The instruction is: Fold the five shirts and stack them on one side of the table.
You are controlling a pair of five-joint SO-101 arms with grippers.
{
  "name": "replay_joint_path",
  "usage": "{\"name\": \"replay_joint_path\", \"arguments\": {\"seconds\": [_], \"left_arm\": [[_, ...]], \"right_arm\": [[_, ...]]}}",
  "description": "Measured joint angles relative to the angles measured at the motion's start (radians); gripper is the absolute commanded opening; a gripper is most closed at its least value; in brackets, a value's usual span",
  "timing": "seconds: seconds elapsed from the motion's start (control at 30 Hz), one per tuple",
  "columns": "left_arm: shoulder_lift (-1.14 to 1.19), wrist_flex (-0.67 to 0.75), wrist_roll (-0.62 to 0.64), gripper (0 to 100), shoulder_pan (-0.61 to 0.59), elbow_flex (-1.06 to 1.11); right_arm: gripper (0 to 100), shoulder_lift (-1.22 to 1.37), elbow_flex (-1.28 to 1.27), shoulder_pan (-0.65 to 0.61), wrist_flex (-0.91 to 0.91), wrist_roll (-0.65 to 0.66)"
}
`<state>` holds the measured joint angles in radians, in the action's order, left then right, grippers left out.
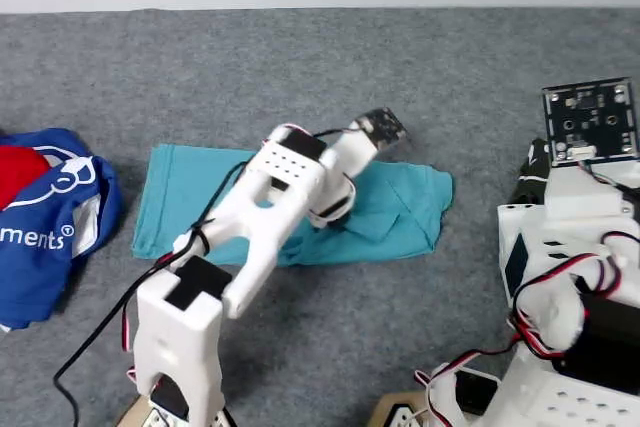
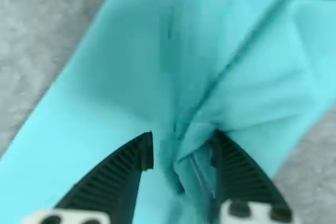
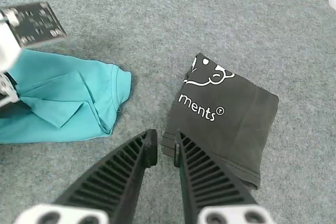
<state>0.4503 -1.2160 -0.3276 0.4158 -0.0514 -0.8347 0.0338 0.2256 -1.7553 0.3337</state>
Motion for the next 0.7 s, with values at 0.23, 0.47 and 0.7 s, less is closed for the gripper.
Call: {"name": "replay_joint_path", "arguments": {"seconds": [0.23,0.47,0.7], "left_arm": [[0.006,-0.002,-0.026,20,-0.087,-0.038],[0.006,-0.086,-0.026,20,-0.129,-0.133],[0.006,-0.273,-0.002,16,-0.163,-0.311]], "right_arm": [[7.6,0.000,0.000,0.000,0.000,0.000],[7.6,0.000,0.000,0.000,0.000,0.000],[7.5,0.000,0.000,0.000,0.000,0.000]]}}
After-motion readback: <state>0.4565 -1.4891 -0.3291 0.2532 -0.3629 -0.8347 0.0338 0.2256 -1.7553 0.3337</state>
